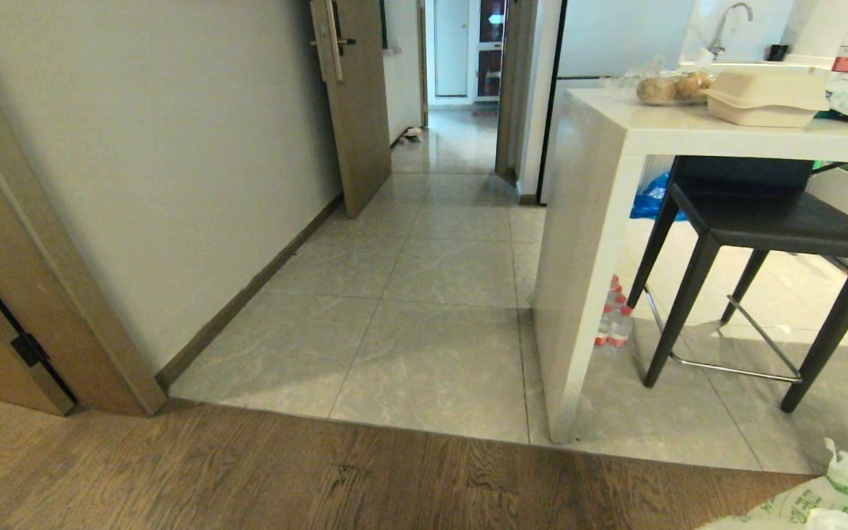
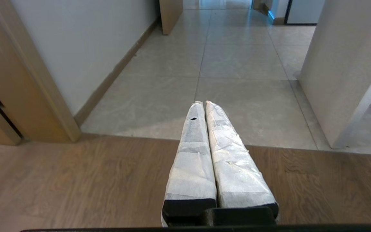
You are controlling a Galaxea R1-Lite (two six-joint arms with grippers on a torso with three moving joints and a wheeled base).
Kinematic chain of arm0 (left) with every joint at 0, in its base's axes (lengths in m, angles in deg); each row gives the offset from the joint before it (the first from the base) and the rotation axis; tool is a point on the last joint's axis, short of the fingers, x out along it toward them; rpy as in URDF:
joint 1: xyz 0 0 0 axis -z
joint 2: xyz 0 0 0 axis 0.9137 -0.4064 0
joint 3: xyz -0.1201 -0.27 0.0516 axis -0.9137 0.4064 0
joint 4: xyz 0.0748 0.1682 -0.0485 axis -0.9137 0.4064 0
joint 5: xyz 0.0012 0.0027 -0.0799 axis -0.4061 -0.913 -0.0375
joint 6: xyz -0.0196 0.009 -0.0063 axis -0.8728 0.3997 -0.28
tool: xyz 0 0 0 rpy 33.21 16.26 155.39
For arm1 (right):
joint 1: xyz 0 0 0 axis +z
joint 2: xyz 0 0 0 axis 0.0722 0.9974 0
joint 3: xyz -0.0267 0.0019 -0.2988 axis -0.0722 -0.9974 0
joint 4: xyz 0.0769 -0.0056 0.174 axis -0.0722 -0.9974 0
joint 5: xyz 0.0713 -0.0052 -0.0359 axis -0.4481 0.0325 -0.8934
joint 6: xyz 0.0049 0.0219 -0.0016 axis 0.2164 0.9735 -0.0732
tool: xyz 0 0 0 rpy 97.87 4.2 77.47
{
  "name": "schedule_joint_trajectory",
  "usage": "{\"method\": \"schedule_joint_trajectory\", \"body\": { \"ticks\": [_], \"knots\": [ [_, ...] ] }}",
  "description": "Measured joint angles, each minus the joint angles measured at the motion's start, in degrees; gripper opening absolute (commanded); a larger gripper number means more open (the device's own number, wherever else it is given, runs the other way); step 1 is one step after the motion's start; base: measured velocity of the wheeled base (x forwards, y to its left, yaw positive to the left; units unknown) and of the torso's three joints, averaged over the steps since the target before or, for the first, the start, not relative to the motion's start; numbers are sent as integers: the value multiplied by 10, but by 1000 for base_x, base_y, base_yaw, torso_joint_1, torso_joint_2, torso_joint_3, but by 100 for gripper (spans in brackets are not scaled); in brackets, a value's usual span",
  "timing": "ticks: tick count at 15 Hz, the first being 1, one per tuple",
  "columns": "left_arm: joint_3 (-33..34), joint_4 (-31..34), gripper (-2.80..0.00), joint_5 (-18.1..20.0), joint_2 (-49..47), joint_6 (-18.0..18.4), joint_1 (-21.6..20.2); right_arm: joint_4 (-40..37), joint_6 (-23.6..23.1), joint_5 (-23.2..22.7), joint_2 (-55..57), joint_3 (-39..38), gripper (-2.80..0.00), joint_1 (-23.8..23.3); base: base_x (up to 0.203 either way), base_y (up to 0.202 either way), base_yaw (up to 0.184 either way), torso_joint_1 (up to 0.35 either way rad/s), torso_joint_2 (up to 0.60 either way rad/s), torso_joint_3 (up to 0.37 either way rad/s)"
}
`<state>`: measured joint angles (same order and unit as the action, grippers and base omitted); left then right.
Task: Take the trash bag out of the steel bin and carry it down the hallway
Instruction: Put the trash bag at the door
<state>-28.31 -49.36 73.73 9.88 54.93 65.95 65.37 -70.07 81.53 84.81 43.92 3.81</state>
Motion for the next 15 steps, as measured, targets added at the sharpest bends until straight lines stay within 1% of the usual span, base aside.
{"method": "schedule_joint_trajectory", "body": {
  "ticks": [1,3,15],
  "knots": [
    [0,2,-280,0,0,0,1,1,0,0,0,0,-280,-1,0,0,0,0,0,0],
    [0,-2,-280,-1,0,1,1,2,0,0,0,1,-280,-1,119,1,0,-1,0,2],
    [1,-4,-280,-1,0,-5,1,2,0,0,0,1,-280,-1,184,0,-3,4,4,2]
  ]
}}
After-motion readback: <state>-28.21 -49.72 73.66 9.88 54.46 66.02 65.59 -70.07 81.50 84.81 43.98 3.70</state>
